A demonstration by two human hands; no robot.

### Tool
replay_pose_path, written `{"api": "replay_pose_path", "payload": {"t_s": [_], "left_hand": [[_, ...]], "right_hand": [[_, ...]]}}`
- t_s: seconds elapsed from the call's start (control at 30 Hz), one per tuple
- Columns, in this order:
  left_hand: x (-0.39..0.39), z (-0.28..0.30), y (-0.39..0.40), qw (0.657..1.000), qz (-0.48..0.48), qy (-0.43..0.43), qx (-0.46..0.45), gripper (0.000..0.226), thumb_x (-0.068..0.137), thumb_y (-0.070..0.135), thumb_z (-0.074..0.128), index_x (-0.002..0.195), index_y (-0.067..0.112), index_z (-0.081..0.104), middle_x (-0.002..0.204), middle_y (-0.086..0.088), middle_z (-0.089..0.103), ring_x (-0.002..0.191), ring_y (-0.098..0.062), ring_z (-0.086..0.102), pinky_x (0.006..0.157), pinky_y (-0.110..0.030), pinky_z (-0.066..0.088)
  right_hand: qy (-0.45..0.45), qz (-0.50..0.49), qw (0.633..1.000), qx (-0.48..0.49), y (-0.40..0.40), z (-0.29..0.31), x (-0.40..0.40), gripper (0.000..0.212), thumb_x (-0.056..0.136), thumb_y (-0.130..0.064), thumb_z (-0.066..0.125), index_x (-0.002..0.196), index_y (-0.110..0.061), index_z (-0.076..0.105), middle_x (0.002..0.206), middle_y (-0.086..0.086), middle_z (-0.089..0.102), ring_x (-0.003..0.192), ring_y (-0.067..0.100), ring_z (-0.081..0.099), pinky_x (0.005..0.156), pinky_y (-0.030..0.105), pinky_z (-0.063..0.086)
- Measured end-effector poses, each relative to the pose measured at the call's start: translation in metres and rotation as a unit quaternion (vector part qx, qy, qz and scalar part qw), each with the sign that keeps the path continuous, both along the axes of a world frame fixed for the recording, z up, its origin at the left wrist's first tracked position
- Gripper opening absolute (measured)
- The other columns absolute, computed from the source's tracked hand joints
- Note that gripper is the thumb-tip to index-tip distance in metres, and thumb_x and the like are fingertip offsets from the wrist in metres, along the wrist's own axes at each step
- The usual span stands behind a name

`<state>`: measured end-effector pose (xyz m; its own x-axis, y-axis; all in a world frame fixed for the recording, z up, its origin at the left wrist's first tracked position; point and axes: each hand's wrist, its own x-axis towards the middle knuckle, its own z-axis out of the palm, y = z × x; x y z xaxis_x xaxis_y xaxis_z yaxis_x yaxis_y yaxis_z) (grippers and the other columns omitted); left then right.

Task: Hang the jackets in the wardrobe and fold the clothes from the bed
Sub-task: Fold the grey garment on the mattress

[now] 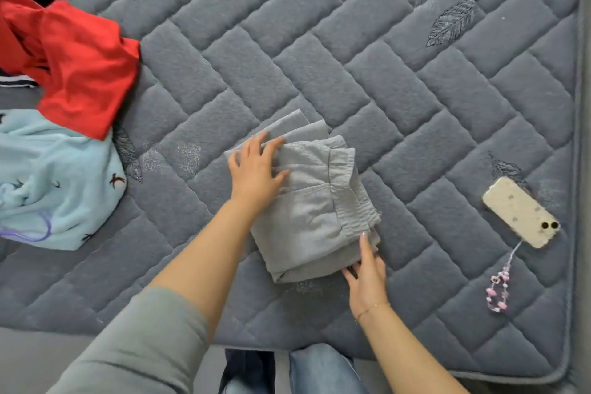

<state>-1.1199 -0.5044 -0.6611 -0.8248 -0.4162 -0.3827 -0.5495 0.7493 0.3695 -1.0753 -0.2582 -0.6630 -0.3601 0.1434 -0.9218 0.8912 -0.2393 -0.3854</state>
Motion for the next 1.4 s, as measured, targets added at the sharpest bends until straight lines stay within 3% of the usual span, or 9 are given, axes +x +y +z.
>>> {"api": "replay_pose_path", "payload": {"t_s": [0.17, 0.37, 0.5, 0.6, 0.77, 0.97, 1.17, 1.27, 1.4], "left_hand": [[-0.016, -0.008, -0.027, 0.992, -0.047, -0.117, 0.012, 0.050, 0.089, 0.053, 0.059, 0.131, 0.030, 0.047, 0.125, 0.000, 0.057, 0.121, -0.022, 0.050, 0.101, -0.041, 0.029], [0.035, 0.012, -0.039, 0.930, 0.188, -0.081, 0.305, 0.023, 0.092, 0.041, 0.062, 0.104, 0.022, 0.060, 0.105, 0.004, 0.067, 0.105, -0.021, 0.061, 0.095, -0.044, 0.047], [0.087, 0.032, -0.014, 0.905, 0.336, 0.051, 0.255, 0.022, 0.084, 0.053, 0.056, 0.098, 0.036, 0.055, 0.099, 0.021, 0.065, 0.096, -0.007, 0.061, 0.081, -0.035, 0.045], [0.115, 0.022, 0.006, 0.897, 0.391, 0.005, 0.207, 0.021, 0.089, 0.041, 0.063, 0.094, 0.024, 0.052, 0.100, 0.004, 0.064, 0.097, -0.023, 0.061, 0.077, -0.037, 0.043], [0.119, 0.007, 0.014, 0.859, 0.470, -0.117, 0.168, 0.061, 0.079, 0.048, 0.074, 0.122, 0.017, 0.044, 0.134, -0.009, 0.040, 0.131, -0.030, 0.035, 0.110, -0.049, 0.028], [0.105, -0.005, 0.006, 0.812, 0.543, -0.061, 0.207, 0.091, 0.069, 0.048, 0.083, 0.137, 0.020, 0.030, 0.141, -0.010, 0.030, 0.131, -0.030, 0.032, 0.109, -0.045, 0.030], [0.121, -0.010, 0.002, 0.802, 0.485, 0.066, 0.344, 0.013, 0.086, 0.020, 0.073, 0.089, 0.022, 0.061, 0.091, 0.005, 0.068, 0.087, -0.017, 0.064, 0.064, -0.019, 0.045], [0.132, -0.004, 0.000, 0.800, 0.496, 0.082, 0.327, 0.013, 0.084, 0.011, 0.072, 0.092, 0.019, 0.064, 0.093, 0.001, 0.068, 0.084, -0.015, 0.061, 0.068, -0.023, 0.046], [0.150, 0.016, -0.026, 0.775, 0.520, 0.119, 0.339, 0.021, 0.087, 0.006, 0.069, 0.106, 0.014, 0.064, 0.109, -0.004, 0.066, 0.096, -0.016, 0.062, 0.084, -0.028, 0.050]], "right_hand": [[0.040, 0.084, 0.996, 0.010, -0.020, -0.011, -0.004, 0.060, 0.082, -0.018, 0.078, 0.133, -0.014, 0.047, 0.133, 0.003, 0.059, 0.119, 0.017, 0.057, 0.105, 0.038, 0.045], [0.176, 0.210, 0.960, 0.053, -0.026, -0.007, -0.074, 0.046, 0.077, -0.006, 0.079, 0.115, -0.021, 0.057, 0.103, -0.012, 0.066, 0.087, -0.002, 0.064, 0.064, 0.009, 0.049], [0.286, 0.365, 0.885, 0.038, -0.045, -0.002, -0.133, 0.035, 0.077, -0.011, 0.081, 0.106, -0.022, 0.066, 0.096, -0.016, 0.073, 0.089, -0.002, 0.065, 0.077, 0.016, 0.051], [0.268, 0.424, 0.863, 0.067, -0.059, -0.012, -0.147, 0.055, 0.082, -0.014, 0.077, 0.133, -0.015, 0.056, 0.128, 0.000, 0.063, 0.115, 0.013, 0.058, 0.100, 0.031, 0.047], [0.275, 0.397, 0.854, 0.192, -0.058, -0.012, -0.123, 0.044, 0.089, -0.019, 0.069, 0.130, -0.014, 0.054, 0.126, 0.004, 0.047, 0.111, 0.019, 0.053, 0.095, 0.026, 0.041], [0.360, 0.396, 0.807, 0.249, -0.063, 0.002, -0.076, 0.039, 0.088, -0.011, 0.069, 0.125, -0.008, 0.057, 0.129, 0.005, 0.044, 0.117, 0.012, 0.041, 0.100, 0.018, 0.030], [0.415, 0.501, 0.713, 0.262, -0.088, 0.016, -0.046, 0.036, 0.085, -0.002, 0.069, 0.120, -0.003, 0.063, 0.134, 0.013, 0.051, 0.126, 0.026, 0.044, 0.110, 0.033, 0.034], [0.401, 0.513, 0.722, 0.235, -0.100, 0.025, -0.034, 0.035, 0.087, -0.001, 0.066, 0.122, -0.003, 0.063, 0.135, 0.012, 0.052, 0.129, 0.024, 0.045, 0.112, 0.030, 0.031], [0.327, 0.487, 0.803, 0.106, -0.134, 0.055, -0.017, 0.030, 0.091, 0.000, 0.062, 0.117, -0.014, 0.064, 0.117, -0.003, 0.065, 0.115, 0.014, 0.059, 0.101, 0.021, 0.044]]}}
